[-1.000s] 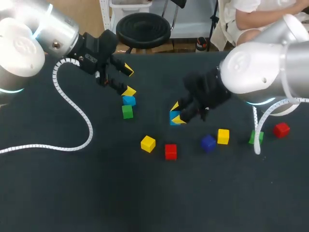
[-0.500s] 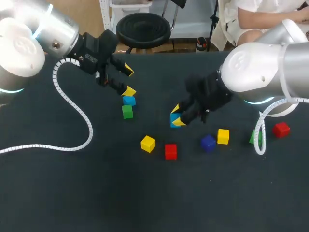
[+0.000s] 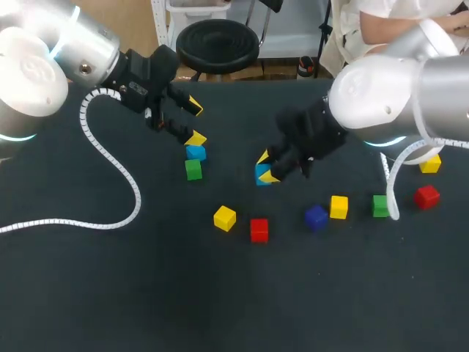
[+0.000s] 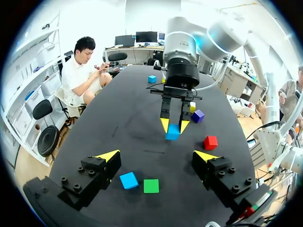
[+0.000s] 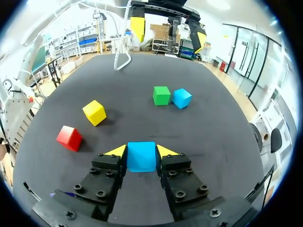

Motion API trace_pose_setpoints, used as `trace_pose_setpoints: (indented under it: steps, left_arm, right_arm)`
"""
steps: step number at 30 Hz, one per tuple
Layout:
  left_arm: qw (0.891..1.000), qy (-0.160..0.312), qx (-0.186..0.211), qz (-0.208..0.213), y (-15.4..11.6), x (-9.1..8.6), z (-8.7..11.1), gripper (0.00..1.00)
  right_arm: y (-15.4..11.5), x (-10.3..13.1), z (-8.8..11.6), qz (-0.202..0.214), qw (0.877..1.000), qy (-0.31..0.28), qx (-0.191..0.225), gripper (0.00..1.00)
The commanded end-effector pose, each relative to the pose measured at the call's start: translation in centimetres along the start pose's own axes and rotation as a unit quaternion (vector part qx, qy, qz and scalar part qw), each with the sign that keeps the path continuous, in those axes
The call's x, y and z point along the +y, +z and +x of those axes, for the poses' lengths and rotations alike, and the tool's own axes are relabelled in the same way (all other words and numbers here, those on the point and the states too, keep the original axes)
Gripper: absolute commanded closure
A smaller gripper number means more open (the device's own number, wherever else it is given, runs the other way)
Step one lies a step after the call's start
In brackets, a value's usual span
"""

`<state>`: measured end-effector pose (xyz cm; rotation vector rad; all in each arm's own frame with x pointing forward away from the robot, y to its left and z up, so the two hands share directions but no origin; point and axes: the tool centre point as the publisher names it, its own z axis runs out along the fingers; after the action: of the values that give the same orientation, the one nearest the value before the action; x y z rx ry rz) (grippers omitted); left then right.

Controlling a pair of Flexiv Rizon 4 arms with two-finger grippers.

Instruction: Place the blue cubes, place green cubes on the blue cubes, place the yellow cubes on the green cubes, then place the red cubes on the yellow cubes, and place purple cube on the red cubes.

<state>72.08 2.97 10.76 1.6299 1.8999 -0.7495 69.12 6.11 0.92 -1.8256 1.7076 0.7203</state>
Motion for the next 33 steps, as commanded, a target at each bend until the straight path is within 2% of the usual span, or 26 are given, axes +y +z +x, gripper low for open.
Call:
trace_pose_setpoints:
  steps: [1,12,26,33]
  left_arm:
    - [1.0,0.001,-0.001,0.0,0.0,0.0,0.1,0.0]
    - [1.0,0.001,-0.001,0.0,0.0,0.0,0.1,0.0]
    - [1.0,0.001,-0.001,0.0,0.0,0.0,0.1,0.0]
    - [1.0,0.001,-0.001,0.0,0.0,0.0,0.1,0.0]
  right_arm:
    - [0.4,-0.7,0.2,-0.006,1.0,0.005,0.0,1.0]
    - [1.0,-0.1,1.3,-0.012,1.0,0.026,-0.002,1.0]
    - [0.8,-1.8,0.6,-0.003,1.0,0.021,-0.001,1.0]
    - [1.2,-1.7,1.0,-0.006,1.0,0.03,-0.001,1.0]
